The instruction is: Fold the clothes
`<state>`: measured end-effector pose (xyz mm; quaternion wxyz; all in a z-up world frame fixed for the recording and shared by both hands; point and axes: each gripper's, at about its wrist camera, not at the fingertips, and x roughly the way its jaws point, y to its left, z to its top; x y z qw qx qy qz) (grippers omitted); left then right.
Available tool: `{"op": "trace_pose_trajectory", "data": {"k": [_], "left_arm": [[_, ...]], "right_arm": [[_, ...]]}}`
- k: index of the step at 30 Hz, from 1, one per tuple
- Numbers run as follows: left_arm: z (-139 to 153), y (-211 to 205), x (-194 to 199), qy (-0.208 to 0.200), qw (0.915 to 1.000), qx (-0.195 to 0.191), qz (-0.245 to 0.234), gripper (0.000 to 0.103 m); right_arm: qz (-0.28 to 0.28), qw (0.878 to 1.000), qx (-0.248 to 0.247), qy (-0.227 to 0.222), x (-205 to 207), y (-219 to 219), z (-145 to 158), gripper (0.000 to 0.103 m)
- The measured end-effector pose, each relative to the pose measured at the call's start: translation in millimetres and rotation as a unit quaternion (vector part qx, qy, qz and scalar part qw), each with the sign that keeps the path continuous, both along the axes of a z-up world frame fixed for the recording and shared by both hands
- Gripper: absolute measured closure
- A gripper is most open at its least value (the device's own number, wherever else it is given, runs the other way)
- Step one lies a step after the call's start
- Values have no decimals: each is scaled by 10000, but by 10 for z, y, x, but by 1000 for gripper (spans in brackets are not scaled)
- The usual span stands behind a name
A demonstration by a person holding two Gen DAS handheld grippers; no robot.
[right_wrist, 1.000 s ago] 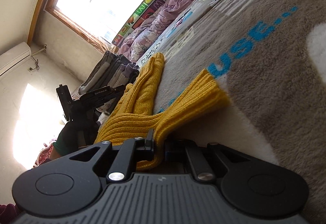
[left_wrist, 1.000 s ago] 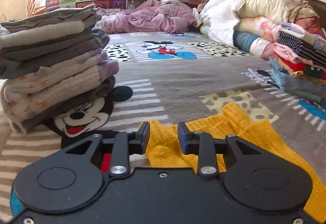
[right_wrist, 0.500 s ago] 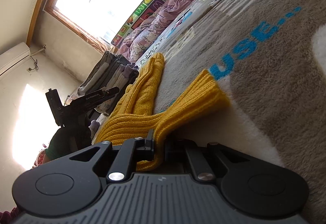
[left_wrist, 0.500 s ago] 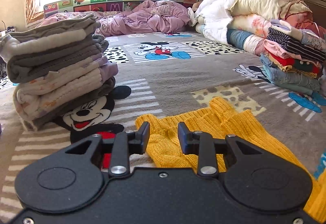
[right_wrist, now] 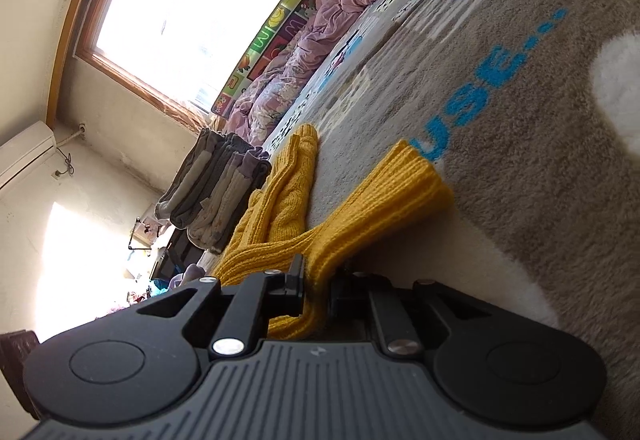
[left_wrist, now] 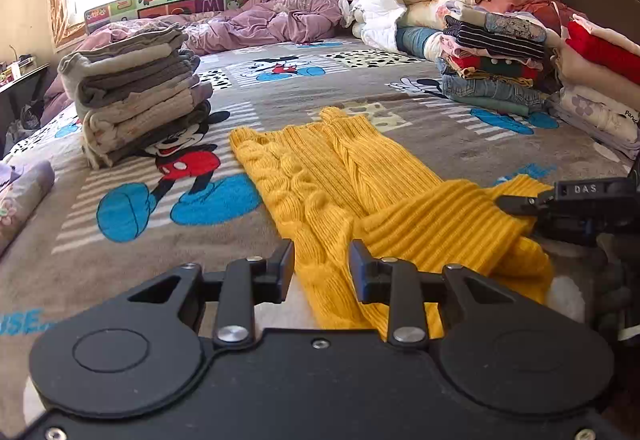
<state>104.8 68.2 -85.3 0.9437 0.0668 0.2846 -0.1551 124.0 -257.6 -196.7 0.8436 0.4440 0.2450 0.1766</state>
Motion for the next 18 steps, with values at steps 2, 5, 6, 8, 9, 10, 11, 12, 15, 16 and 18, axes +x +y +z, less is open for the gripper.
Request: {"op": "trace_pose_trajectory", "data": {"k": [2,5,6,8,9,10,11,12,15,16,18], "left_arm": [[-150,-87,-128,240,9995,-185,4,75],[-266,-179,-195,220,9994,-229,-136,76],[-278,-197,-224,154,9994,-238,-181,78],[-303,-233,-282,21,9993,-258,-270,77],[-303,-231,-313,-56,9990,-299,-317,77],[-268,-169,-343,-147,9983,-432,-368,77],[-257,-127,-354,-169,9976,-526,-414,77],[-261,-93,-353,-177,9968,-613,-477,77],[-328,-102,-324,-84,9953,-607,-752,76],[-366,-119,-305,-37,9950,-558,-832,76],[-425,-151,-287,4,9939,-469,-996,68]], "right_arm": [[-89,10000,33,4,-10,-12,5,88],[-205,9998,62,-8,-5,-23,11,88],[-237,9997,57,-30,8,-22,17,87],[-281,9996,54,-85,28,-22,45,85],[-277,9995,65,-110,37,-26,62,85],[-263,9996,52,-131,46,-28,85,89],[-261,9995,19,-160,49,-30,119,90],[-261,9995,-6,-200,50,-33,159,91],[-276,9989,-66,-362,41,-34,337,91],[-270,9988,-133,-395,52,-17,404,91],[-264,9985,-231,-422,88,22,533,91]]}}
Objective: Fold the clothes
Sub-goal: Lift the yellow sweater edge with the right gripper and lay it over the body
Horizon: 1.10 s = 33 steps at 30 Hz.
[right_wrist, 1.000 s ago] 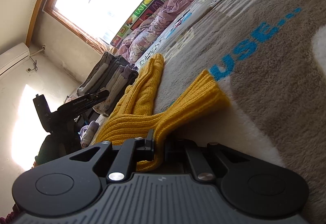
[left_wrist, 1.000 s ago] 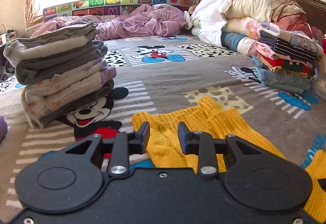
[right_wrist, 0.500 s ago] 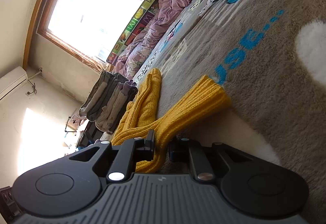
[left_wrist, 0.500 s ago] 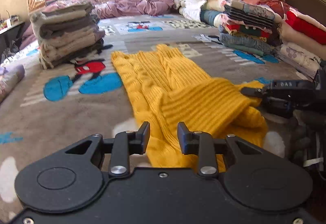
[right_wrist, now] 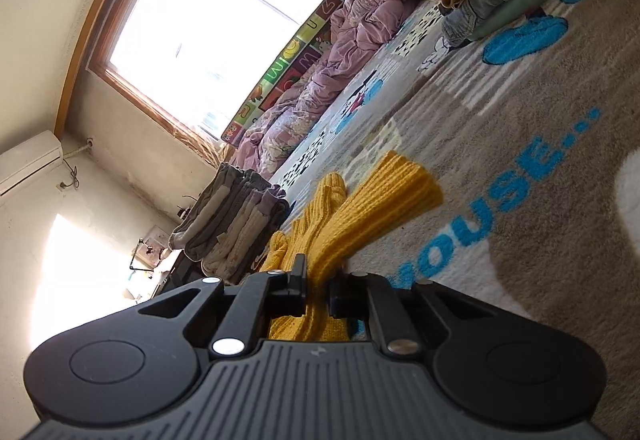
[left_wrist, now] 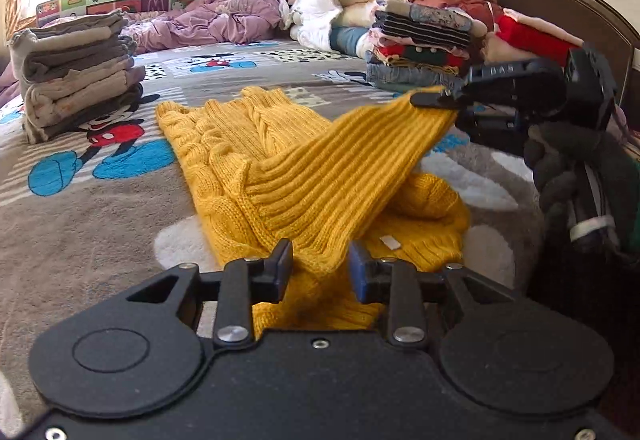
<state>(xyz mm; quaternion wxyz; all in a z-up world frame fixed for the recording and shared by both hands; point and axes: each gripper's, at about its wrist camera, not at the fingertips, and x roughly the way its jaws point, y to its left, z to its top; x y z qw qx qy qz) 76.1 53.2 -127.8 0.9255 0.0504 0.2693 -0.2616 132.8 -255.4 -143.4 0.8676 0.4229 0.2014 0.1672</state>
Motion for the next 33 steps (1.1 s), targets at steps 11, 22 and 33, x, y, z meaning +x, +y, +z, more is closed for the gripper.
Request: {"op": "trace_pose_trajectory", "data": {"k": [11,22,33], "left_arm": [[-35,138,13,196,9983,-252,-484,52],[-100,567,220,828,9841,-1548,-289,53],[-127,737,271,1127,9686,-2211,-127,53]], "right_arm": [[90,9976,-685,91,597,528,706,92],[522,9748,-2053,693,1505,1569,913,69],[1025,9662,-2272,653,1654,1528,665,42]]}}
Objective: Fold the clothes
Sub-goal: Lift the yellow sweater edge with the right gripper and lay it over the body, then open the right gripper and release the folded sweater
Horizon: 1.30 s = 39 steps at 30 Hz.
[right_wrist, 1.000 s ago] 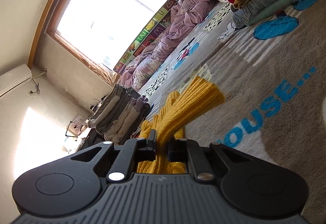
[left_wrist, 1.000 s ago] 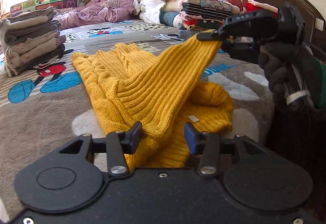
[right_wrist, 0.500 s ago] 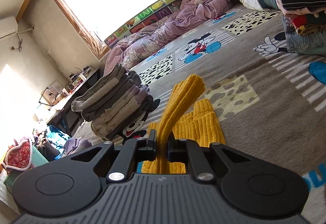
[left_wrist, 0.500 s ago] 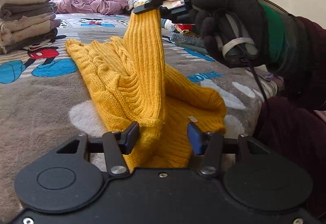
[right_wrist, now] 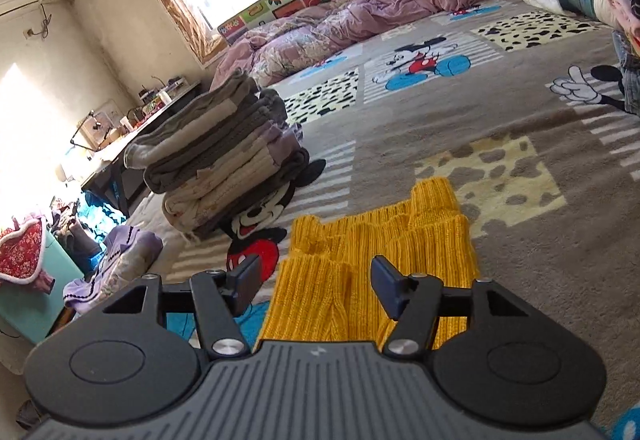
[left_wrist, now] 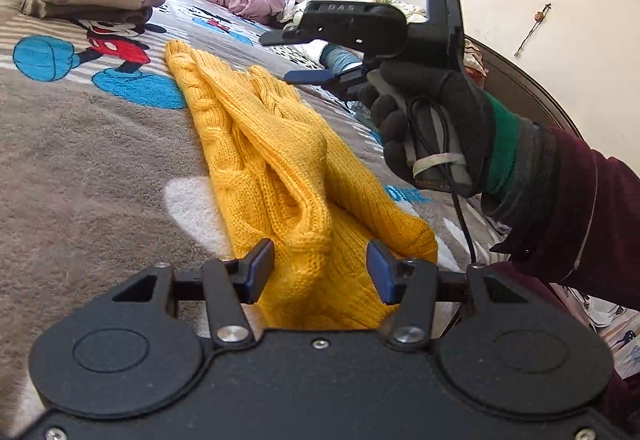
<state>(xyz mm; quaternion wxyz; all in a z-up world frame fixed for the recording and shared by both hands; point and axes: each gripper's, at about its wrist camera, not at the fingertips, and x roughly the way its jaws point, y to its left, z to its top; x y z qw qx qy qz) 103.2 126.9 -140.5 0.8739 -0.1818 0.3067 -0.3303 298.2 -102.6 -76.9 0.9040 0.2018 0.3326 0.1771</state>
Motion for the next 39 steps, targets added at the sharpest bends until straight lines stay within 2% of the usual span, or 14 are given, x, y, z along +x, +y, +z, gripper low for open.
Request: {"op": "trace_pose_trajectory", "data": {"k": [6,8,9,10,11,13,15,19,21,25,29,32,35,39], "left_arm": [[48,21,-44,-124,9999,-46,-5,53],[50,12,-51,-154,9999,-59,-51,53],[35,-8,-47,-127,9999,-11,-70,53],[20,-28,-42,-101,9999,37,-89,53],[5,-49,-39,-80,9999,85,-107,53],[-9,-73,-31,-62,9998,108,-133,53],[-4,-78,-31,-42,9998,108,-150,53],[-29,-79,13,120,9996,114,-208,53],[-54,-66,32,243,9994,69,-222,53],[-65,-38,63,415,9989,-59,-232,53],[-34,-85,35,306,9990,59,-328,45],[35,-219,-75,-119,9970,585,-493,39],[85,-367,-180,-544,9883,1282,-625,37],[141,-337,-247,-701,9845,1495,-590,37]], "right_arm": [[413,9956,-686,480,208,249,-258,46],[485,9950,-655,581,269,275,-315,48],[550,9947,-617,612,286,281,-332,55],[623,9942,-599,634,298,286,-340,73],[695,9941,-557,627,300,288,-340,82],[811,9942,-429,554,272,288,-317,89],[879,9949,-262,416,242,252,-255,92],[639,9979,119,72,212,124,-54,92],[630,9980,32,-67,245,135,5,92],[594,9980,-228,37,351,211,-97,92],[553,9981,-271,55,384,287,-207,92],[731,9964,-366,222,431,356,-269,88],[685,9961,-558,69,370,358,-174,83],[923,9910,-776,-578,85,302,154,83]]}}
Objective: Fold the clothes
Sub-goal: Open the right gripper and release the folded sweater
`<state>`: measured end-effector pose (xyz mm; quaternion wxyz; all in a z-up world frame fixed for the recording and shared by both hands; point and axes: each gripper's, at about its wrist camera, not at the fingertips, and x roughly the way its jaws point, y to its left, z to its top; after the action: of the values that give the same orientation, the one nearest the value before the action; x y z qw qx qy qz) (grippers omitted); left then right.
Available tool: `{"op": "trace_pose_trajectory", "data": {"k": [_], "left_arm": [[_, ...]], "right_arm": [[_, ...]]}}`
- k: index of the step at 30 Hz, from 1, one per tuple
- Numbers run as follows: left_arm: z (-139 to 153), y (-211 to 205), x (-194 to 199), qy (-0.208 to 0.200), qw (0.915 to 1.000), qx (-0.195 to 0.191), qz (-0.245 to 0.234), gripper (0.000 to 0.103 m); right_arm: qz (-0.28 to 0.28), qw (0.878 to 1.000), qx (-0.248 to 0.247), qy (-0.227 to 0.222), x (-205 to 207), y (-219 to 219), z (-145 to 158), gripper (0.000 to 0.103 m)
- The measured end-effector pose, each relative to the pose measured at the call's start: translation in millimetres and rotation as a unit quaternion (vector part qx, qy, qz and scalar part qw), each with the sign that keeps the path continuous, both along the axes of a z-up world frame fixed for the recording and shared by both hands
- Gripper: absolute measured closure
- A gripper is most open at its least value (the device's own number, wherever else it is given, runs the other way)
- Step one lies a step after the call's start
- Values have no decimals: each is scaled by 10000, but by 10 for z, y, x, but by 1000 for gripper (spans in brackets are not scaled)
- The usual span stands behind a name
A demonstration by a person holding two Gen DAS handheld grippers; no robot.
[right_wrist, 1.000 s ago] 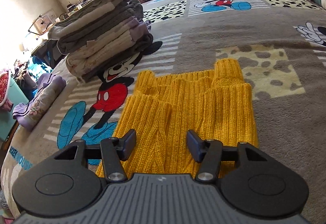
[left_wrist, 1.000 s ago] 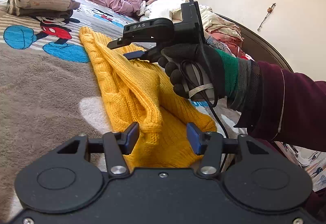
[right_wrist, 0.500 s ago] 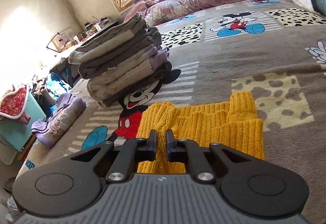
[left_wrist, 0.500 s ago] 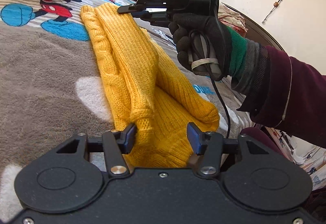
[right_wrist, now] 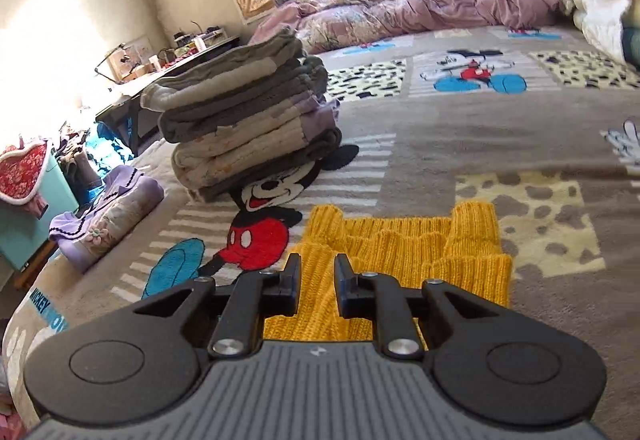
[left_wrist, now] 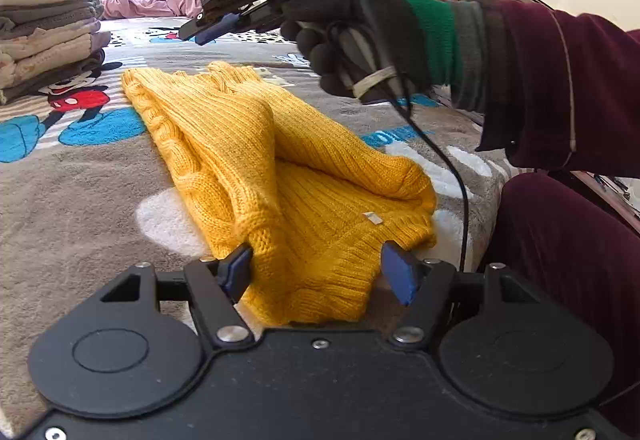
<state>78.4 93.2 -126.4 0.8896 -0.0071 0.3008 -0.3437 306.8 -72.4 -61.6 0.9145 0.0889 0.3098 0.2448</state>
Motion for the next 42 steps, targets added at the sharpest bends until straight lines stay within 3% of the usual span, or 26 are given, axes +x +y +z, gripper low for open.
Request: {"op": "trace_pose_trajectory", "data": {"k": [5,9,12,15,17,21,23,24,26,27,29,32,36,42], "left_arm": [[96,150,-21,-193,9988,-245,381,39],[176,206,33,-461,9937,-610,815,69],[116,90,191,-302,9945,-474,882,77],[-77,7,354,273,9949,-91,971,77],[11,50,314,204,9950,-201,953,76],[192,129,145,-306,9936,-633,884,77],[163,59,170,-273,9949,-560,792,77],[106,1,213,-132,9964,-375,751,77],[-34,-99,298,173,9972,24,726,77],[-34,-84,291,110,9975,-8,693,76],[55,9,270,128,9969,-244,738,76],[175,128,161,-206,9946,-598,822,76],[246,179,139,-459,9911,-781,975,76],[311,57,178,-779,9897,-938,747,76]], "right_arm": [[878,9956,-248,-214,-519,-19,222,83],[1277,9894,-676,-125,-838,85,111,83],[1320,9875,-856,22,-908,174,-118,83],[1270,9875,-913,177,-896,199,-311,84],[1204,9886,-876,216,-912,186,-362,84],[1061,9914,-705,-305,-1172,82,-135,83],[896,9926,-666,-488,-1271,35,-127,83],[836,9934,-674,-405,-1265,33,-174,82],[918,9931,-659,319,-1048,78,-410,81],[930,9925,-628,489,-997,84,-454,82],[856,9940,-548,411,-1035,64,-390,81],[846,9958,-334,129,-1201,-46,-232,81],[570,9982,-9,-210,-1422,-348,-108,81],[38,9975,87,-707,-1703,-773,-85,79]]}}
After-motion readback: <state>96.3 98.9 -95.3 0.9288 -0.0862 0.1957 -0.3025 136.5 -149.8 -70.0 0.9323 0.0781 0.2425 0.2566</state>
